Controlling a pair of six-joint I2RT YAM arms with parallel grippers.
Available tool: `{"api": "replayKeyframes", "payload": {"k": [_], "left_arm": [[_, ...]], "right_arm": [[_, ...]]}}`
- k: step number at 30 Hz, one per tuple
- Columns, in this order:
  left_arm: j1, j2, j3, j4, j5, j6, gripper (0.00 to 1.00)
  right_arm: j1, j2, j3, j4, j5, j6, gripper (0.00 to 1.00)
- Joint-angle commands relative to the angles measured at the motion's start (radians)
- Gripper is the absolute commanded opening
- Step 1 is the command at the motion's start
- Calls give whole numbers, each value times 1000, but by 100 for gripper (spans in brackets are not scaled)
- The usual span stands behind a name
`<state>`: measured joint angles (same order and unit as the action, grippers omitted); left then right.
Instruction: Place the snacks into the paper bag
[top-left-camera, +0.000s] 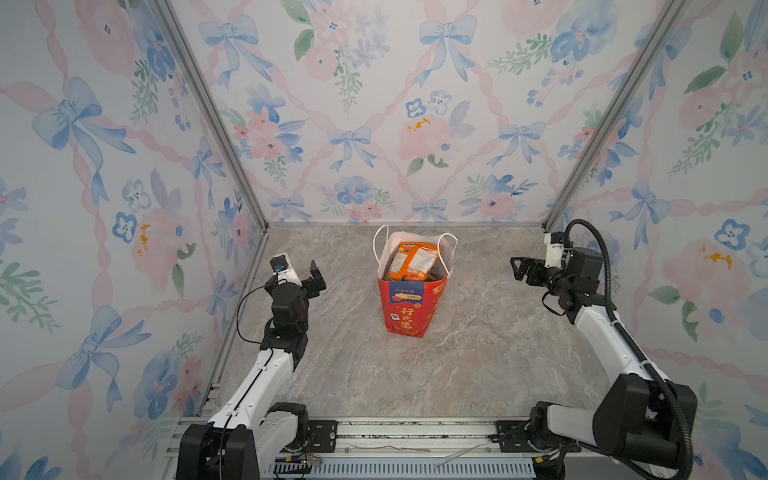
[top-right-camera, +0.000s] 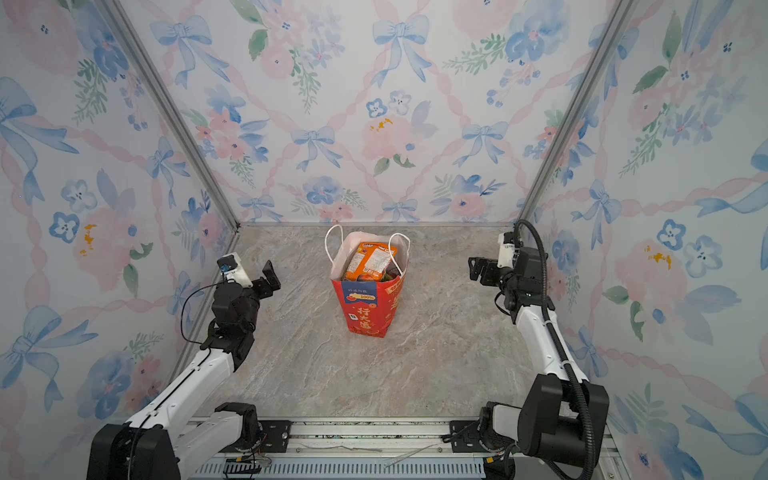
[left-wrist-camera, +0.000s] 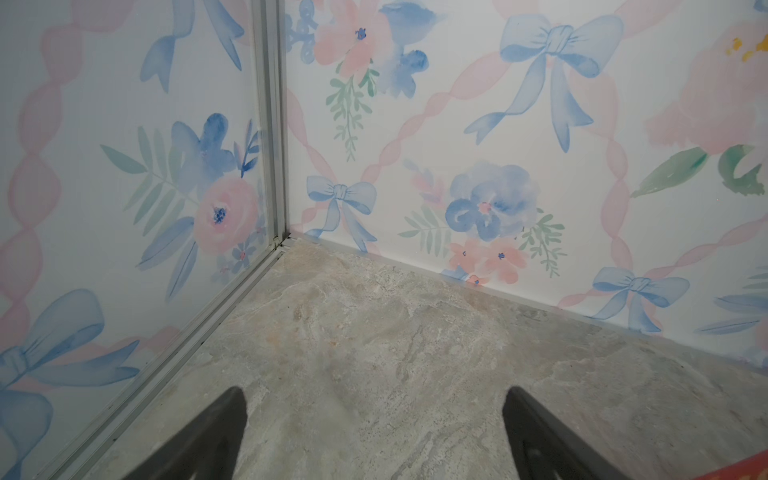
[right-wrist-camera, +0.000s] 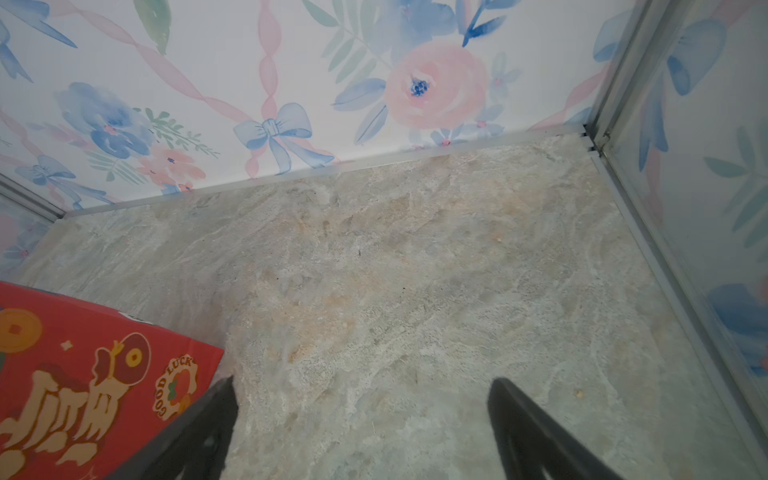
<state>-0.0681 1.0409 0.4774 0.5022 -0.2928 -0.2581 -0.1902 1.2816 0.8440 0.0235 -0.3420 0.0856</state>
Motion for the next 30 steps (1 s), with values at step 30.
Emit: {"api": "replayKeyframes", "payload": {"k": [30], "left_arm": [[148, 259, -213, 492, 203, 94, 98]], "right_arm": [[256, 261, -482, 936, 511, -86, 97]]}}
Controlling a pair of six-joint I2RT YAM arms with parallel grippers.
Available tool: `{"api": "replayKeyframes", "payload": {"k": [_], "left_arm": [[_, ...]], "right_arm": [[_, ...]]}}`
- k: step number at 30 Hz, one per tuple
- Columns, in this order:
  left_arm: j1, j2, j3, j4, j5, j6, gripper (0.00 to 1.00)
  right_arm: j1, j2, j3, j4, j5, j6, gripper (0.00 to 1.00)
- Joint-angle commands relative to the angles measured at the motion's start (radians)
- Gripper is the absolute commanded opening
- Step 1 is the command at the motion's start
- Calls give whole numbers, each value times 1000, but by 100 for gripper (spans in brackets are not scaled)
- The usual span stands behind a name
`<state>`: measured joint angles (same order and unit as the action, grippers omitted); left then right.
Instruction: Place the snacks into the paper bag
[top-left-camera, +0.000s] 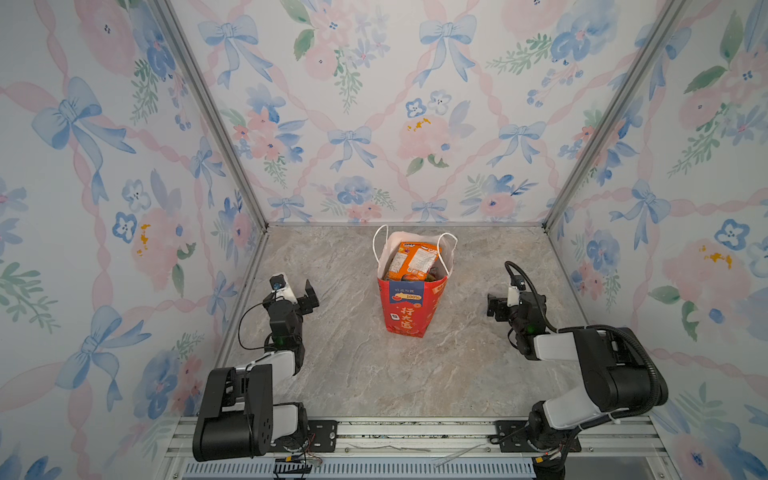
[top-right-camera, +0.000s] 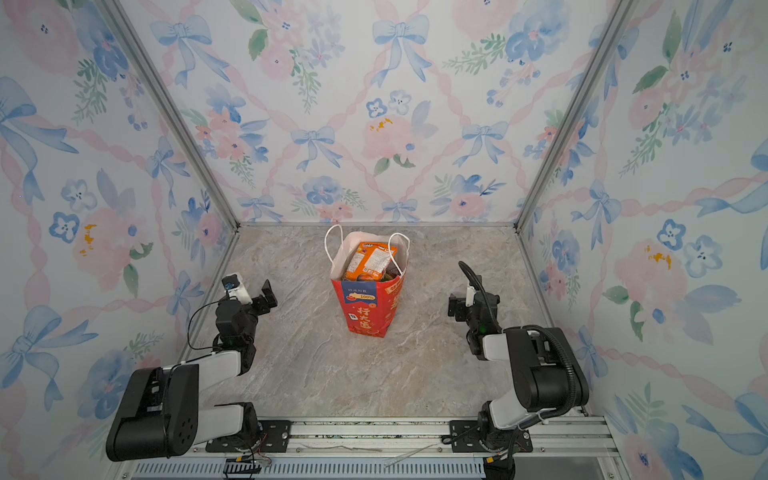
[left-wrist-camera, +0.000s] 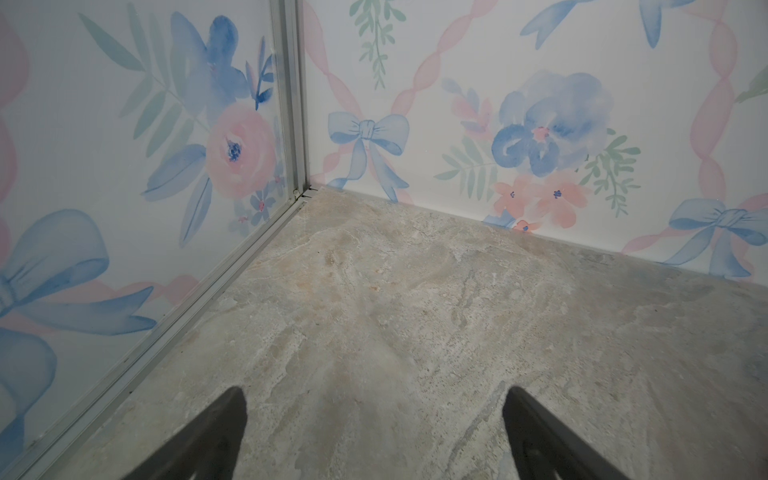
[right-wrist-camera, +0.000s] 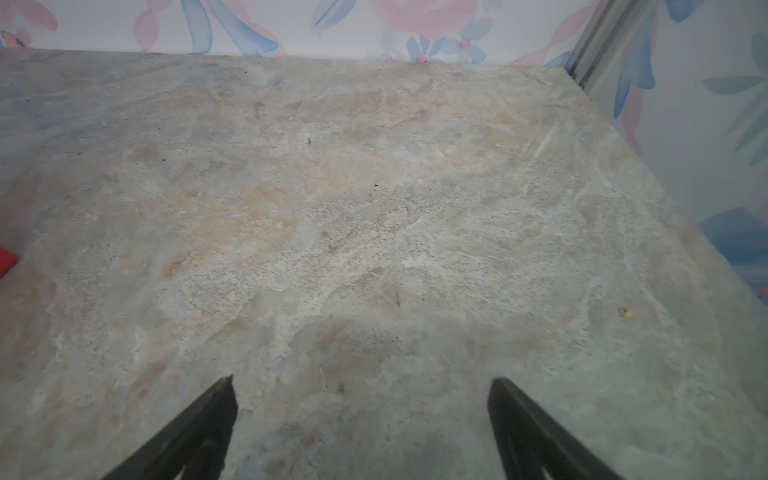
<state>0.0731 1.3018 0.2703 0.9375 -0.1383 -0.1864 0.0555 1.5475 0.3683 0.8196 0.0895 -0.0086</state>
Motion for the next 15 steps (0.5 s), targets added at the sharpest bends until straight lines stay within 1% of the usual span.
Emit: {"api": "replayKeyframes", "payload": {"k": [1, 5, 9, 12, 15], "left_arm": [[8, -4, -9, 57, 52, 25, 98], [8, 4, -33, 63, 67, 28, 98], [7, 33, -91, 170, 44, 16, 98], [8, 53, -105, 203, 18, 5, 98], [7, 91, -112, 250, 14, 5, 98]], "right_arm": [[14, 1, -9, 153, 92, 9, 96], [15, 2, 17, 105, 96, 7, 96], [14, 0, 19, 95, 91, 8, 97], [14, 0, 20, 95, 91, 7, 96], [13, 0, 20, 95, 91, 7, 96]]}}
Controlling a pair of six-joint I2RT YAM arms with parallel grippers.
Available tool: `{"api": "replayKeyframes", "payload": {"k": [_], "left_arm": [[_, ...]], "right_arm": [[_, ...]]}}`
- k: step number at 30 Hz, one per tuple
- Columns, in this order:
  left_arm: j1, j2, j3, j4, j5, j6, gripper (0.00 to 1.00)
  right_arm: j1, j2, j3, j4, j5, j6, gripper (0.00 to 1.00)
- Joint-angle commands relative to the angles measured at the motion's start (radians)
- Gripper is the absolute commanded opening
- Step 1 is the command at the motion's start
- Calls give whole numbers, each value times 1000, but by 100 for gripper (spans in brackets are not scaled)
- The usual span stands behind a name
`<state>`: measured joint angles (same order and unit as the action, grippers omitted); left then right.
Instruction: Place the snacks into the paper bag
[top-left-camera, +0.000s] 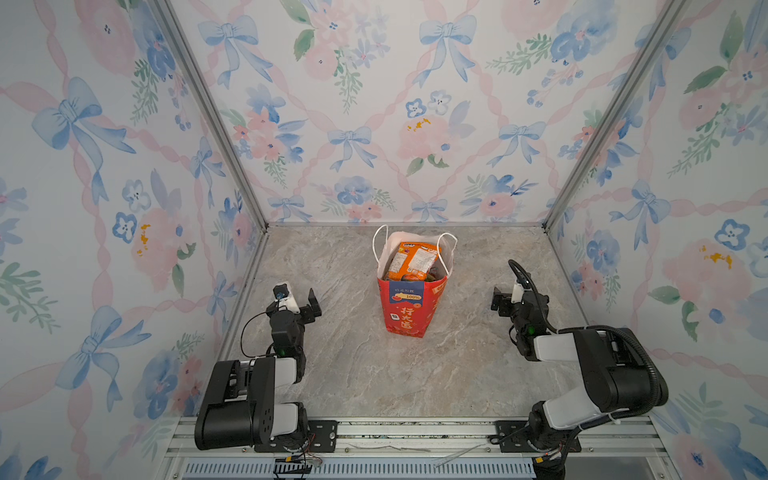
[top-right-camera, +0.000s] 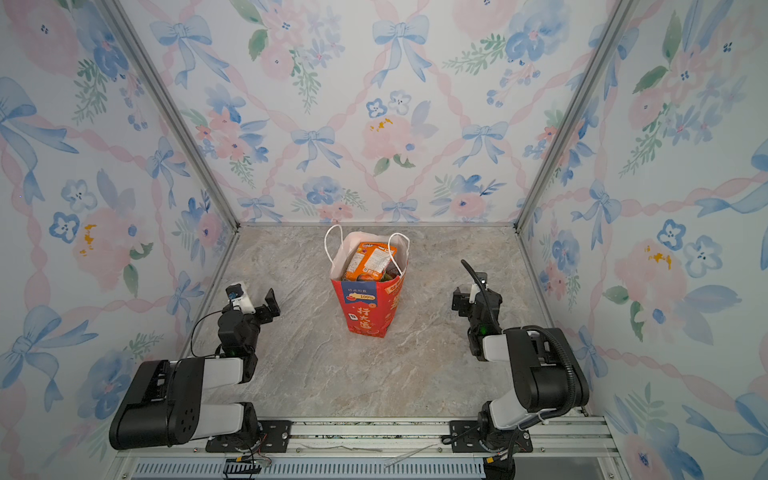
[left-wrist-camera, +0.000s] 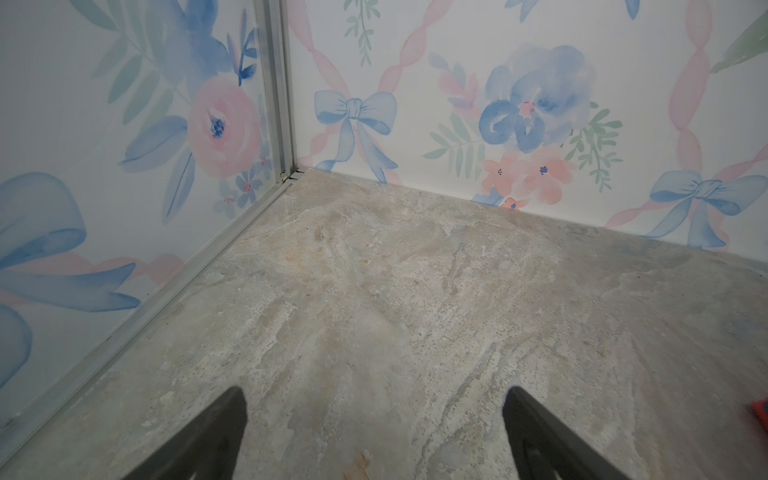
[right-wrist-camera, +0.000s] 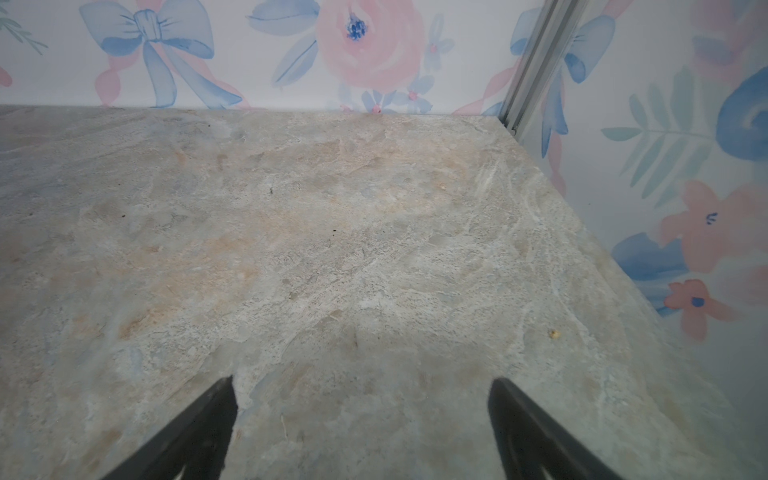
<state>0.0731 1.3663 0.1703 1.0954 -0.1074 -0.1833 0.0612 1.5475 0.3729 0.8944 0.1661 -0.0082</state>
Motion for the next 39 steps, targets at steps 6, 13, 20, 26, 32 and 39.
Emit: {"api": "replayKeyframes", "payload": {"k": [6, 13, 20, 26, 32, 39], "left_arm": [[5, 62, -42, 189, 14, 19, 98], [-77, 209, -17, 297, 48, 139, 98], [-90, 207, 42, 184, -28, 128, 98], [-113, 205, 42, 183, -73, 141, 98], [-138, 212, 49, 181, -126, 160, 98], [-139, 212, 53, 174, -124, 162, 98]], "right_arm": [[8, 0, 16, 19, 14, 7, 96], [8, -1, 16, 19, 14, 7, 97], [8, -1, 15, 17, 15, 7, 97], [8, 0, 16, 17, 14, 7, 96], [9, 0, 15, 17, 14, 7, 97], [9, 0, 16, 17, 14, 7, 97]]}}
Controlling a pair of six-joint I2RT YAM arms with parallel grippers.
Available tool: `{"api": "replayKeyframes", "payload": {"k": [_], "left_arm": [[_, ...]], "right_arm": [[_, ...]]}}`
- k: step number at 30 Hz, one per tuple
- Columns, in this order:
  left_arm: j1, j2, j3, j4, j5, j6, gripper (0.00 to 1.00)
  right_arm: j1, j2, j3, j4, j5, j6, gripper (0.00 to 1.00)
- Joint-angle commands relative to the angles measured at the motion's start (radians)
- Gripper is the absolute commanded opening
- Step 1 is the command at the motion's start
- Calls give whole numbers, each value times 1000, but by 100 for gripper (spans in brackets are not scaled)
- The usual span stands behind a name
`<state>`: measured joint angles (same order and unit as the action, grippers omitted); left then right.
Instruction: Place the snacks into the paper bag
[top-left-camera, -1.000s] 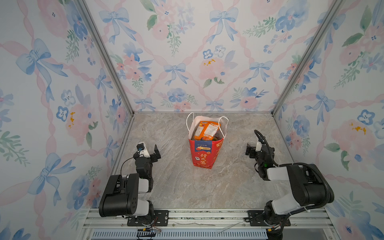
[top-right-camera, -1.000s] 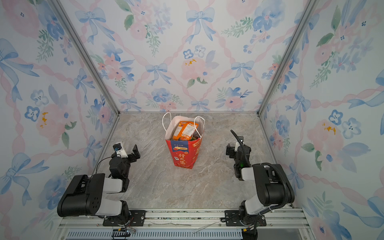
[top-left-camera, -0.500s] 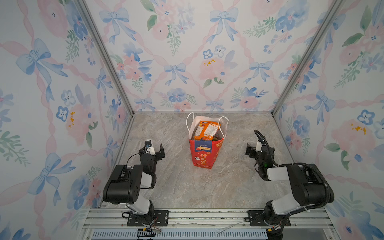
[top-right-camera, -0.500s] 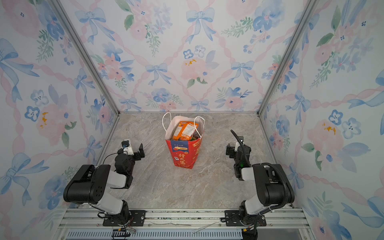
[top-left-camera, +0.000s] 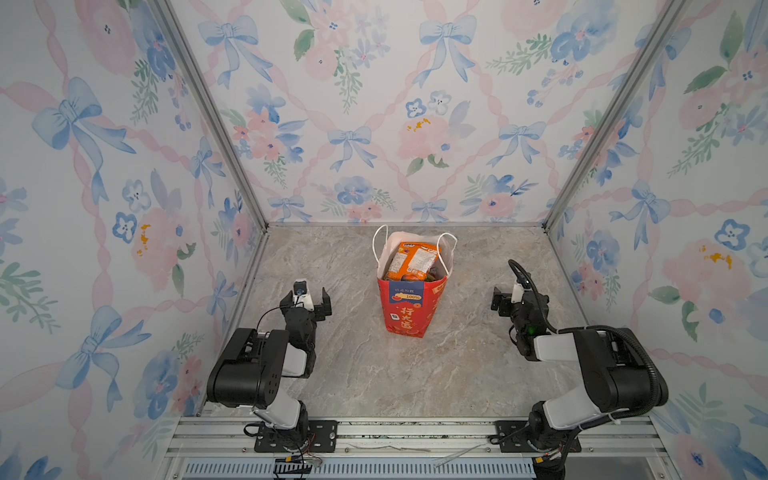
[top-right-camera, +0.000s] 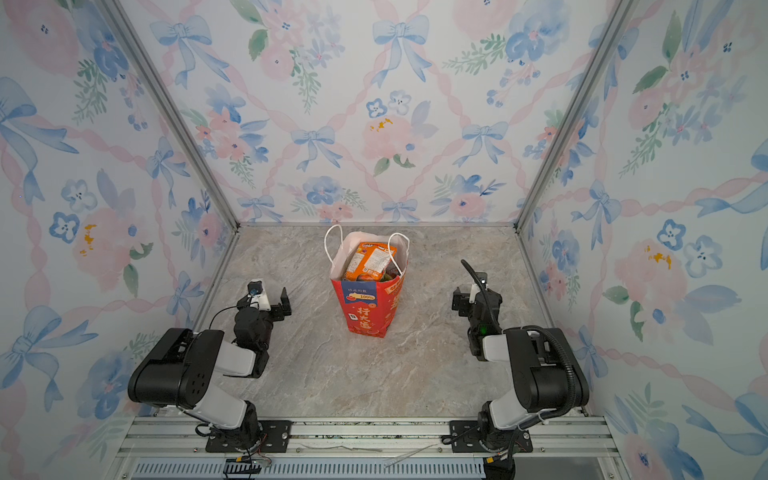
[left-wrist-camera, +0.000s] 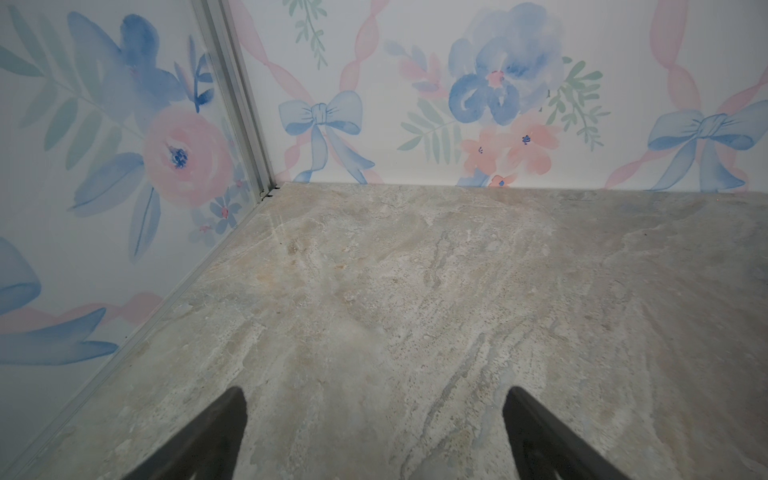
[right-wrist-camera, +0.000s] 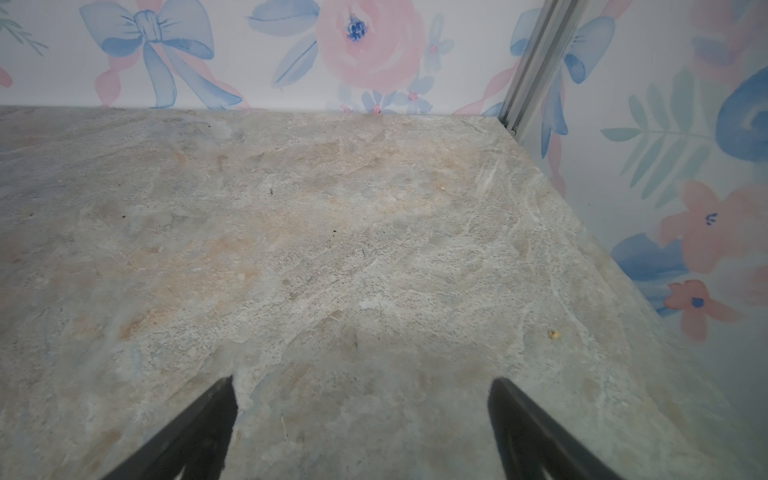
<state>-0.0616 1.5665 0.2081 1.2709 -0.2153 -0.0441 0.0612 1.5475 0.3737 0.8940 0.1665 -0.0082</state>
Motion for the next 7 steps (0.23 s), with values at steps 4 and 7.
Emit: {"api": "replayKeyframes", "payload": {"k": [4, 7], "left_arm": [[-3, 12, 19, -6, -14, 21, 98], [-3, 10, 16, -6, -14, 20, 98]], "right_arm": [[8, 0, 15, 17, 14, 7, 96], [8, 0, 14, 17, 13, 7, 97]]}}
